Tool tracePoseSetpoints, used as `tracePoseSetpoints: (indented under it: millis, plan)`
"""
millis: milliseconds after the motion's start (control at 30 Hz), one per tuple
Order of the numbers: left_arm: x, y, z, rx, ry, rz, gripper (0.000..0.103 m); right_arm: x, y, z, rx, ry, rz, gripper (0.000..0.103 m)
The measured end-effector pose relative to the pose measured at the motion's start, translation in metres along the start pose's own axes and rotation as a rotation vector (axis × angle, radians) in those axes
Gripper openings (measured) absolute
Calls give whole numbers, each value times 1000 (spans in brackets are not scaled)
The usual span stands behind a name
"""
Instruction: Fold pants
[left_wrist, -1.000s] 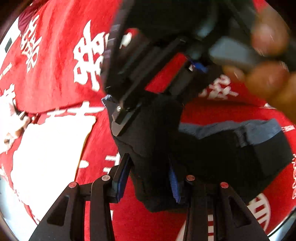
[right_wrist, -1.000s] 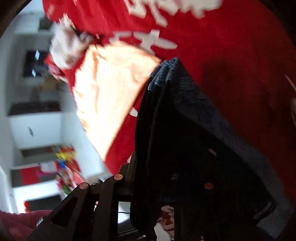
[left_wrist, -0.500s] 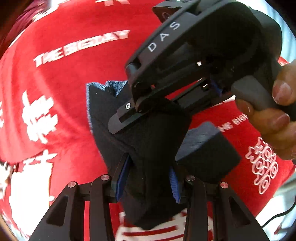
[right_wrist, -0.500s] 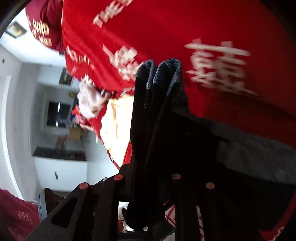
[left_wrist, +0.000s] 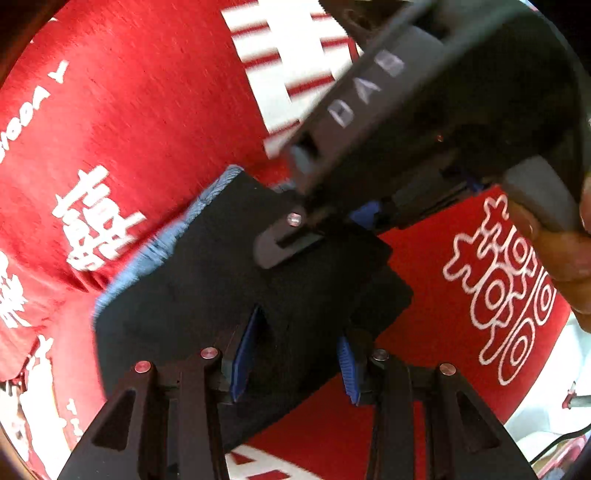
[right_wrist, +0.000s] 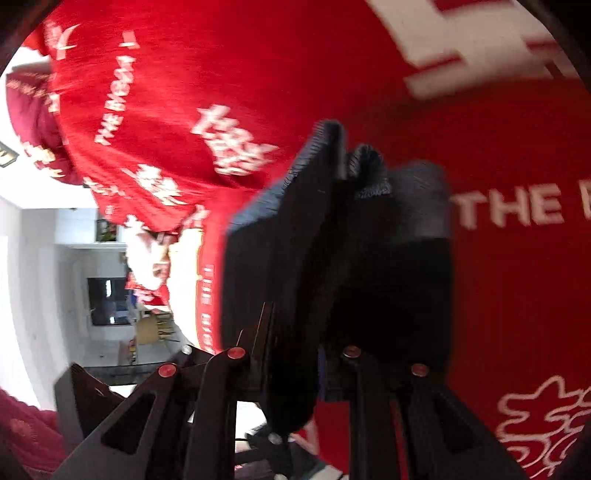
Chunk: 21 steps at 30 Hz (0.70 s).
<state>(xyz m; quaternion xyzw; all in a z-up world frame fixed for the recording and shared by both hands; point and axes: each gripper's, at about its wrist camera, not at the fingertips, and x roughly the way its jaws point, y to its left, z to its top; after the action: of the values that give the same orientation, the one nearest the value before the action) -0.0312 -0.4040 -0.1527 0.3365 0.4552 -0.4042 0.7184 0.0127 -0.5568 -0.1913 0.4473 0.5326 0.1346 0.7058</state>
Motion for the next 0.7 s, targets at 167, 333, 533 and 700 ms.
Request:
tracePoseSetpoints:
  millis: [167, 333, 533, 700]
  plan:
    - [6, -6, -7, 40, 27, -16, 54, 5, -37, -15, 71, -1, -1, 22]
    - [-16, 38, -16, -113, 51, -93, 75, -10, -42, -29, 100, -43, -40, 26]
    - [-13, 110, -32, -252, 91, 45, 75, -17, -35, -43, 116, -59, -91, 26]
    - [21, 156, -58, -426, 198, 63, 76, -12, -25, -50, 89, -62, -150, 26]
